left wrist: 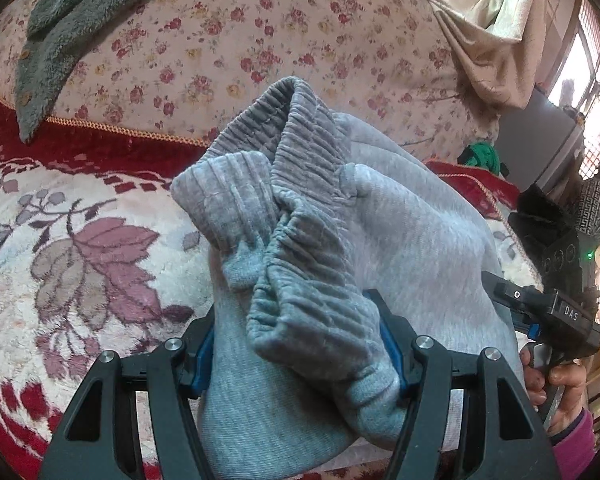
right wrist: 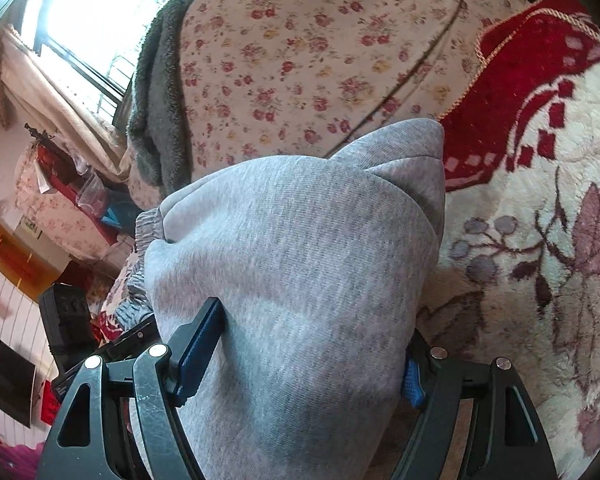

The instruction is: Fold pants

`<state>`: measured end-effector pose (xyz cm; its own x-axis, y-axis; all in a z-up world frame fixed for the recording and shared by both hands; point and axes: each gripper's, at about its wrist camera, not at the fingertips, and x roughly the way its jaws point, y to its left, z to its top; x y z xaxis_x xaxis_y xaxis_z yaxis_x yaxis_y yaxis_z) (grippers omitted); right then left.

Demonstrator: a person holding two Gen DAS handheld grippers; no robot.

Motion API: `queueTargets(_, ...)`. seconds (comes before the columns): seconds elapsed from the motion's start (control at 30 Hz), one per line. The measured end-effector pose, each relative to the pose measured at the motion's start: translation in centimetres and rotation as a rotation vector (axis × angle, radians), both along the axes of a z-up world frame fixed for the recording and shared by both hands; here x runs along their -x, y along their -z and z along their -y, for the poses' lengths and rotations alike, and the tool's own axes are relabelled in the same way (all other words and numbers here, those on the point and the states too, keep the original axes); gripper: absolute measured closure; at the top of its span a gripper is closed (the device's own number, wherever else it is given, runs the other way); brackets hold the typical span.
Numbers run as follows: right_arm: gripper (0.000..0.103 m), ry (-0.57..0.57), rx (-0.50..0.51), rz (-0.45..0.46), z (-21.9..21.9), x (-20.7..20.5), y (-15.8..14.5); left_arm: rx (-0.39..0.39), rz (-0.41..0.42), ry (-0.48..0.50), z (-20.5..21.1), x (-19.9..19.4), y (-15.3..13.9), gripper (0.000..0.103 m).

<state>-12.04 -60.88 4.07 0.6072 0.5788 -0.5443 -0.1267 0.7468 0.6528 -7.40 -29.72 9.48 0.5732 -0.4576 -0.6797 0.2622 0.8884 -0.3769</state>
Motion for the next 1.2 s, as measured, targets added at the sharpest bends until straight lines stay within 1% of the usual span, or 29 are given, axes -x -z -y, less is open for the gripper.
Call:
queueTargets(0.07, 0.022, -0.002, 0.004, -0.021, 0.1, -0.3, 0.8, -0.011, -0.004, -0.005, 0.3, -0.1, 0.6, 0.038)
queueTargets(0.13, 0.021, -0.001, 0.009, -0.041, 0.3, -0.4, 1.4, -0.024, 0.016, -0.005, 0.5, 0.3, 0.8, 0.038)
queueTargets(0.2, 0.016, 0.015, 0.025, -0.048, 0.6, -0.2, 1.6, -0.026, 0.026, -0.003, 0.8, 0.5, 0.7, 0.036)
queueTargets(0.3, 0.010, 0.050, 0.079, -0.068, 0.8, 0.2, 1.4, -0.007, 0.005, -0.012, 0.7, 0.5, 1.0, 0.027)
queueTargets(0.37, 0.009, 0.074, 0.115, -0.066, 0.8, 0.6, 1.0, -0.017, 0.007, -0.021, 0.6, 0.7, 1.1, 0.024)
queueTargets(0.47, 0.009, 0.116, 0.170, -0.050, 0.7, 1.7, 0.1, -0.047, 0.020, -0.026, 0.3, 1.2, 0.9, 0.021)
queueTargets(0.57, 0.009, 0.169, 0.201, -0.045, 0.6, 2.6, -0.8, -0.088, 0.047, -0.029, 0.2, 1.8, 0.4, 0.020)
queueTargets(0.67, 0.008, 0.184, 0.192, -0.031, 0.2, 3.4, -1.5, -0.100, 0.059, -0.032, 0.0, 2.3, 0.0, 0.020)
queueTargets(0.77, 0.008, 0.205, 0.208, -0.019, -0.6, 4.3, -2.1, -0.117, 0.071, -0.039, 0.0, 2.7, -0.5, 0.020)
queueTargets(0.93, 0.007, 0.218, 0.203, -0.013, -2.0, 5.0, -2.5, -0.142, 0.094, -0.047, -0.1, 3.4, -1.3, 0.020)
queueTargets(1.2, 0.007, 0.220, 0.294, -0.004, -4.8, 5.6, -2.9, -0.163, 0.141, -0.083, -0.9, 4.4, -2.6, 0.018)
